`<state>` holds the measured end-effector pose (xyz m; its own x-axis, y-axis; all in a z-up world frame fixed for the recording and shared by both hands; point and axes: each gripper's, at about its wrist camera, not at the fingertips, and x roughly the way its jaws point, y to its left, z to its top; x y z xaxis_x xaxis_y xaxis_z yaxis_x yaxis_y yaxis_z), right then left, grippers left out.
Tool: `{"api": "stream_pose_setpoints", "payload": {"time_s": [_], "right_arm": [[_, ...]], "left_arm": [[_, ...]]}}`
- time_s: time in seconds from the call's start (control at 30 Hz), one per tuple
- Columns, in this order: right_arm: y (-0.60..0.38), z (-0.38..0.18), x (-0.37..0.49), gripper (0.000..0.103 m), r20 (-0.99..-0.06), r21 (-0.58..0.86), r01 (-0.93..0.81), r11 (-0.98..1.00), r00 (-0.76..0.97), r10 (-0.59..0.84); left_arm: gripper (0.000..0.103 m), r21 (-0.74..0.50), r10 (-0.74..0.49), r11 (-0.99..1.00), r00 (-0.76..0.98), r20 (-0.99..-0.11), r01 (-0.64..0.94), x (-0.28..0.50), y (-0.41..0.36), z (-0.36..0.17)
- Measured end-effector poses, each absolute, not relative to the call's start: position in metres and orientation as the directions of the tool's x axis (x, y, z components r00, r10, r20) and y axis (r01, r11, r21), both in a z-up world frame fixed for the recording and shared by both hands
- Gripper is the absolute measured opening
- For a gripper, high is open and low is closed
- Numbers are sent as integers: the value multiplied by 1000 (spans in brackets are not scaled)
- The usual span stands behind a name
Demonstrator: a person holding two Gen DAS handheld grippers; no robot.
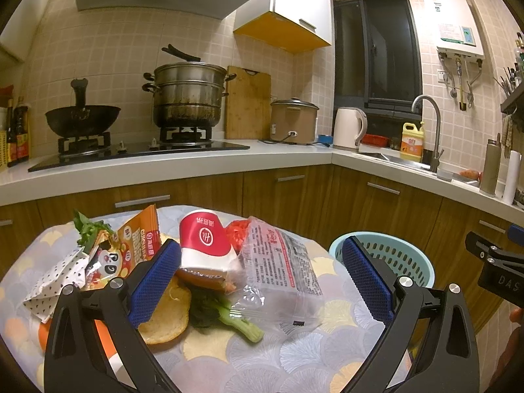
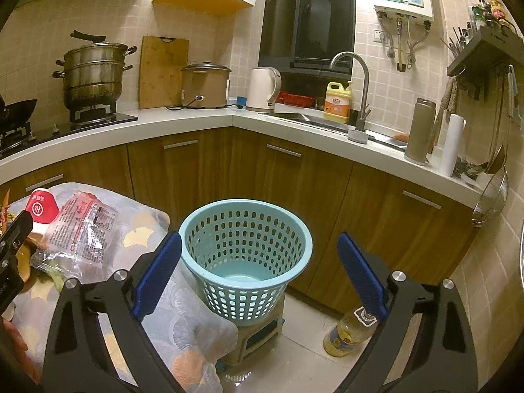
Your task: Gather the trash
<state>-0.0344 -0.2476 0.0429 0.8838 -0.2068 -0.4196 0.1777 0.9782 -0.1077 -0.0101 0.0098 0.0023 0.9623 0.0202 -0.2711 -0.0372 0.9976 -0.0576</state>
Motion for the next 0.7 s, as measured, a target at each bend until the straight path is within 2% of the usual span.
{"api": "stream_pose_setpoints", "payload": {"time_s": [0.2,0.3,0.4,0.6,0.67,0.7], "right_arm": [[-247,45,-35,90,-430,-89,152,984,886,-175],[-243,46,-34,82,-428,-96,132,986,889,-161],[-233,45,-32,67,-425,-130,119,984,890,-164],[-213,40,-26,64,-436,-120,29,992,896,-79],[-204,38,-22,56,-443,-121,-1,993,895,-53],[-201,37,-20,55,-446,-118,-14,993,894,-40]], "left_arm": [[96,-44,64,996,957,-282,-80,-6,9,-1],[96,-8,115,992,954,-275,-122,-8,6,0],[96,11,181,983,940,-289,-186,-18,9,3],[96,24,393,911,850,-350,-411,-53,47,5],[96,4,440,881,814,-379,-474,-65,66,5],[96,-10,464,860,792,-396,-510,-74,83,4]]}}
